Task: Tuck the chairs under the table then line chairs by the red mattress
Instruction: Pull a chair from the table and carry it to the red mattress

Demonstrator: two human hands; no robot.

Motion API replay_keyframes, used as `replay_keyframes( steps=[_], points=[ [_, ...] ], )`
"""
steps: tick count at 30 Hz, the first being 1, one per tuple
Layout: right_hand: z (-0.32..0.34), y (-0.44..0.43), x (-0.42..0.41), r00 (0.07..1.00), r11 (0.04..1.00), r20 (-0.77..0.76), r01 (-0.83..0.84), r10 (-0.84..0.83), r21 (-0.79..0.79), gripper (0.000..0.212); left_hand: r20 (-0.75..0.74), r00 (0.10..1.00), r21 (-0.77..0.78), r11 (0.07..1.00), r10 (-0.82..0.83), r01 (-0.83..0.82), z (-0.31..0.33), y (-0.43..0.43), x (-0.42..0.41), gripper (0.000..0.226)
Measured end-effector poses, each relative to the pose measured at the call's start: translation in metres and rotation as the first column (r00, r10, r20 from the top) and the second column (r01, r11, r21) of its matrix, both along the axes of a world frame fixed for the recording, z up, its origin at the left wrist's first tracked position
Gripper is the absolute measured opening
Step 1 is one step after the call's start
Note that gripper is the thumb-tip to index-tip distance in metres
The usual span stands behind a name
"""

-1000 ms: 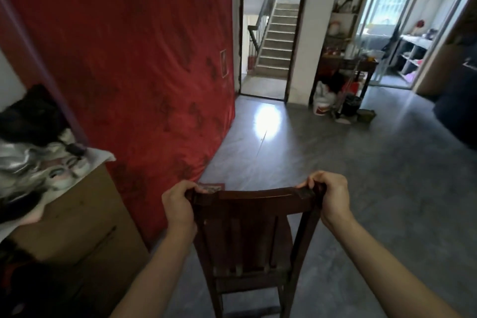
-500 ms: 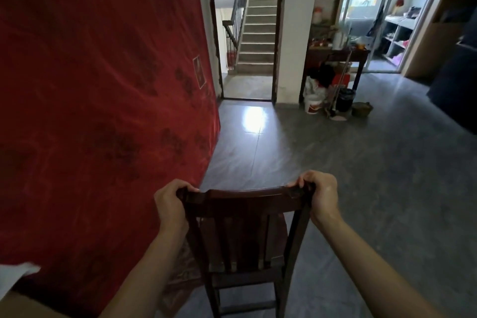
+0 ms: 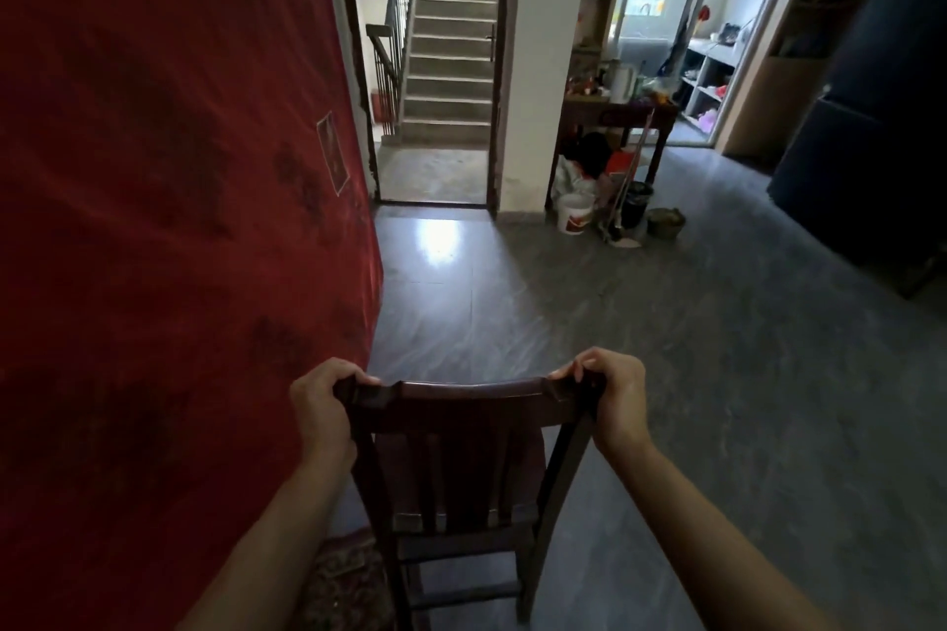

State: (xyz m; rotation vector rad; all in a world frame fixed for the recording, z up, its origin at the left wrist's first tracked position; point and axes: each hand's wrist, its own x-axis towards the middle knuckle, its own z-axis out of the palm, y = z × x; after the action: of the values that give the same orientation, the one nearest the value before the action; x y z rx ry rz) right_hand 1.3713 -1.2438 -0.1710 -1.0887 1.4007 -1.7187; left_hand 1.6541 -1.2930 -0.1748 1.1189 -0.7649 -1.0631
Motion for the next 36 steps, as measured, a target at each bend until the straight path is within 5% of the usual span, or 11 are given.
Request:
replay_keyframes(
  steps=[18, 36],
  points=[
    [-0.083, -0.317, 0.011, 0.994, 0.996, 0.104, 0.009, -0.018, 0.090, 0.037, 0.114, 0.989, 0.050, 0.995, -0.095, 0.090, -0.090, -0.338, 0.013, 0.024],
    [-0.114, -0.362, 0.022, 0.992, 0.983, 0.077, -0.108, 0.097, 0.149, 0.031, 0.067, 0.979, 0.028, 0.981, -0.192, 0.191, -0.138, -0.393, 0.028, 0.019]
  ],
)
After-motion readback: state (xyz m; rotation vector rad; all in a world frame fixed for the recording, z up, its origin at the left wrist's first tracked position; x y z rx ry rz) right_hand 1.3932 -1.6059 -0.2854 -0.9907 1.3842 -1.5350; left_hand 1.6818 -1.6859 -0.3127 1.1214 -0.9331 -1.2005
